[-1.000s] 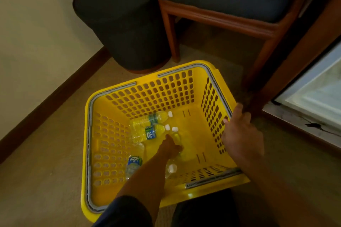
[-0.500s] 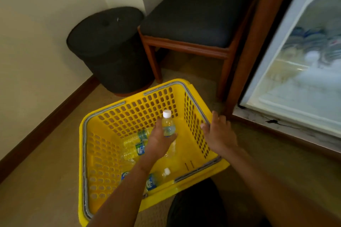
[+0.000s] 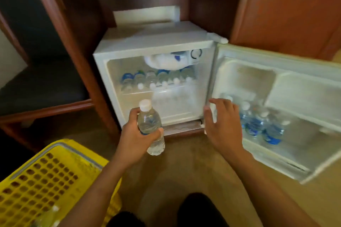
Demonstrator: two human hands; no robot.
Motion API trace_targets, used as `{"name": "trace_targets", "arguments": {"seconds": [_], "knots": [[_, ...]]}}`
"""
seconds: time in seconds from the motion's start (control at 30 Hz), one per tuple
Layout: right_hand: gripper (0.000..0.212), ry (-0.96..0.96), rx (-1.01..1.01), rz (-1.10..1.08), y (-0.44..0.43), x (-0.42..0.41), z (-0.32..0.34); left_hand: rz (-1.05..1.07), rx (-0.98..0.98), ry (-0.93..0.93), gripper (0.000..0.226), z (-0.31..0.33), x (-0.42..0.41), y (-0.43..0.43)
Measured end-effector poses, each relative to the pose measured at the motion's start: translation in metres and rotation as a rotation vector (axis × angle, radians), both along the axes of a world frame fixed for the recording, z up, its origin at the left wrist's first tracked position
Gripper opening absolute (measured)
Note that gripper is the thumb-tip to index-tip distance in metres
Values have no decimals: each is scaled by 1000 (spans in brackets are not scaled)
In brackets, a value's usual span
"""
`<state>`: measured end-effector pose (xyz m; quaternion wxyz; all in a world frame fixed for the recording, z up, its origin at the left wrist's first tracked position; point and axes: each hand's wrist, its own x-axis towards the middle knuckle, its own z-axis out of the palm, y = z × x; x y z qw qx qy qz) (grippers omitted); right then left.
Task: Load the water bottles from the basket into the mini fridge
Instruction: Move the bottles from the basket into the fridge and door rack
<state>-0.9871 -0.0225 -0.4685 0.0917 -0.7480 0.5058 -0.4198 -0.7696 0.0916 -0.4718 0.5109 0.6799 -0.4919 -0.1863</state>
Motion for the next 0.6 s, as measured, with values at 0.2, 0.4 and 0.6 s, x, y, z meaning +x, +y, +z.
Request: {"name": "trace_targets", "arguments": {"seconds": [0.2, 0.4, 0.6], "knots": [[15, -368, -318, -489, -15, -169, 25, -382, -9, -48, 66, 26, -127, -73], [23, -899, -158, -789, -40, -263, 8, -624, -47, -31, 65, 31, -227, -123], [38, -994, 156, -541, -83, -286, -52, -734, -80, -70, 64, 2, -290, -157]]}}
